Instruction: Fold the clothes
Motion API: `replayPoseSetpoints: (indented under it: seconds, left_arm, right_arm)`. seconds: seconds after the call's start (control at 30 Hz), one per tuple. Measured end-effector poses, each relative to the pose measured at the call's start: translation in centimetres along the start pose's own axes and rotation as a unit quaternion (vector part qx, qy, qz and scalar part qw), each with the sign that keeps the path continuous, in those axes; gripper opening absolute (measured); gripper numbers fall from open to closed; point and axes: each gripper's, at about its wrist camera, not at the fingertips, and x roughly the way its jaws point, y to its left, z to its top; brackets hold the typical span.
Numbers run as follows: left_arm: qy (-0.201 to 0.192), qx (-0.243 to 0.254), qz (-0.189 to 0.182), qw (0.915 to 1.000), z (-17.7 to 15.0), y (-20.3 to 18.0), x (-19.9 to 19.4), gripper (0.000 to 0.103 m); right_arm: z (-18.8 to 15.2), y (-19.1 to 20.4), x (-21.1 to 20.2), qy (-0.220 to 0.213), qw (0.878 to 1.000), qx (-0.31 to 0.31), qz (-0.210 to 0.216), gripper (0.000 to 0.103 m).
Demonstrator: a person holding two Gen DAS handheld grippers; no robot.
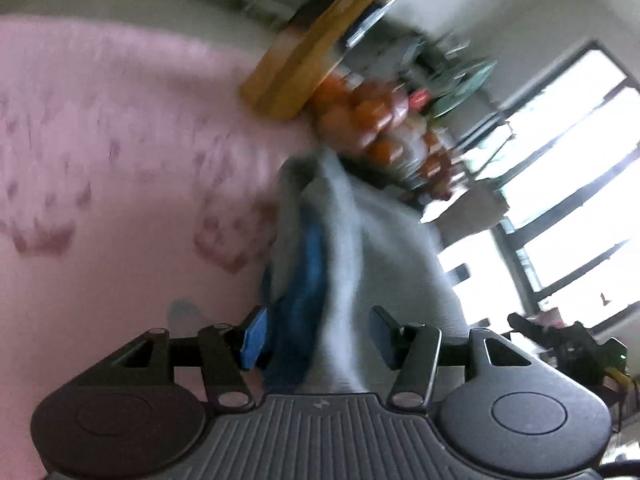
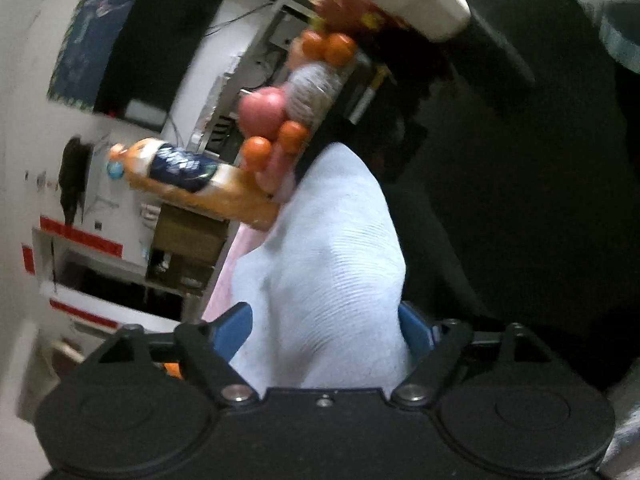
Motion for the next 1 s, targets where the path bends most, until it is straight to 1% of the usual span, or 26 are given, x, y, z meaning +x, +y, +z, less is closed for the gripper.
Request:
replayPoseSetpoints:
  seconds: [0.07, 0.1, 0.17, 0.2, 0.23, 0.27, 0.3, 0.33, 0.37, 0.4, 0.43, 0.5, 0.57, 0.6, 0.67, 0.73, 0.8, 0.83, 0.9, 0.97, 1.0]
  left_arm:
    - [-0.024, 0.04, -0.002, 0.9989, 0.2, -1.8, -1.3, 0.047]
    - [-0.032, 0.059, 0.0, 0.9978, 0.3, -2.9, -1.5, 0.042]
    - [-0.031, 0.088, 0.016, 0.9955, 0.5, -5.1, 0.2, 0.041]
    - [-0.028, 0.104, 0.031, 0.9937, 0.4, -5.8, 1.2, 0.038]
    - [-0.024, 0.122, 0.056, 0.9906, 0.1, -6.2, 2.4, 0.03]
    - [-0.019, 0.14, 0.081, 0.9867, -0.3, -6.7, 3.5, 0.027]
    - [-0.011, 0.154, 0.104, 0.9825, -0.7, -6.8, 4.8, 0.022]
    - [-0.003, 0.158, 0.126, 0.9794, -0.9, -6.5, 6.1, 0.018]
    - [0.002, 0.154, 0.148, 0.9768, -1.0, -6.0, 6.8, 0.018]
    - [0.004, 0.144, 0.167, 0.9754, -1.1, -5.1, 7.1, 0.02]
    - [0.005, 0.137, 0.173, 0.9754, -1.1, -4.7, 7.1, 0.026]
    - [0.008, 0.141, 0.175, 0.9744, -1.1, -5.2, 6.2, 0.029]
    - [0.011, 0.146, 0.176, 0.9734, -1.1, -5.6, 5.3, 0.031]
    - [0.012, 0.148, 0.177, 0.9728, -1.1, -5.9, 4.8, 0.031]
    - [0.016, 0.153, 0.179, 0.9718, -1.1, -6.4, 3.9, 0.031]
    - [0.019, 0.158, 0.181, 0.9706, -1.1, -6.8, 3.0, 0.031]
    - [0.022, 0.162, 0.182, 0.9695, -1.0, -7.3, 2.1, 0.031]
    - [0.023, 0.165, 0.183, 0.9689, -1.0, -7.6, 1.6, 0.033]
    - [0.026, 0.169, 0.185, 0.9677, -1.0, -8.0, 0.7, 0.036]
    - [0.022, 0.176, 0.189, 0.9659, -1.2, -9.1, -1.5, 0.042]
    - [0.018, 0.18, 0.191, 0.9648, -1.4, -9.7, -3.0, 0.05]
  right_arm:
    - [0.0, 1.5, -2.0, -0.004, 1.0, -0.029, 0.002, 0.08]
    - [0.1, 2.2, -2.7, -0.004, 0.999, -0.04, 0.009, 0.08]
    - [0.2, 3.7, -3.8, -0.008, 0.998, -0.062, 0.021, 0.08]
    - [0.2, 4.4, -3.9, -0.017, 0.997, -0.076, 0.015, 0.07]
    - [0.0, 5.1, -3.8, -0.027, 0.995, -0.097, 0.0, 0.037]
    - [-0.1, 5.7, -3.4, -0.033, 0.993, -0.113, -0.013, 0.02]
    - [-0.2, 5.9, -2.8, -0.031, 0.992, -0.119, -0.022, 0.005]
    - [-0.3, 6.2, -2.1, -0.029, 0.991, -0.125, -0.031, 0.005]
    - [-0.5, 6.4, -1.4, -0.029, 0.99, -0.132, -0.039, 0.005]
    - [-0.7, 6.5, -0.6, -0.032, 0.988, -0.145, -0.05, 0.005]
    - [-1.0, 6.7, 0.3, -0.033, 0.983, -0.163, -0.073, 0.006]
    - [-1.6, 7.0, 2.3, -0.034, 0.972, -0.198, -0.118, 0.006]
    - [-2.2, 7.1, 4.4, -0.029, 0.958, -0.232, -0.165, 0.006]
    - [-2.6, 6.8, 5.5, -0.016, 0.952, -0.24, -0.191, 0.006]
    - [-3.1, 6.4, 6.5, -0.01, 0.946, -0.238, -0.22, 0.006]
    - [-2.9, 7.0, 6.0, -0.006, 0.945, -0.239, -0.224, 0.006]
    - [-2.6, 7.8, 4.4, -0.013, 0.951, -0.232, -0.204, 0.007]
    - [-2.5, 8.6, 3.3, -0.022, 0.952, -0.237, -0.192, 0.007]
    - [-3.0, 11.5, 0.3, -0.049, 0.946, -0.274, -0.164, 0.009]
    - [-3.6, 14.8, -2.6, -0.068, 0.937, -0.313, -0.141, 0.015]
    - [-4.1, 16.4, -3.8, -0.07, 0.932, -0.327, -0.141, 0.021]
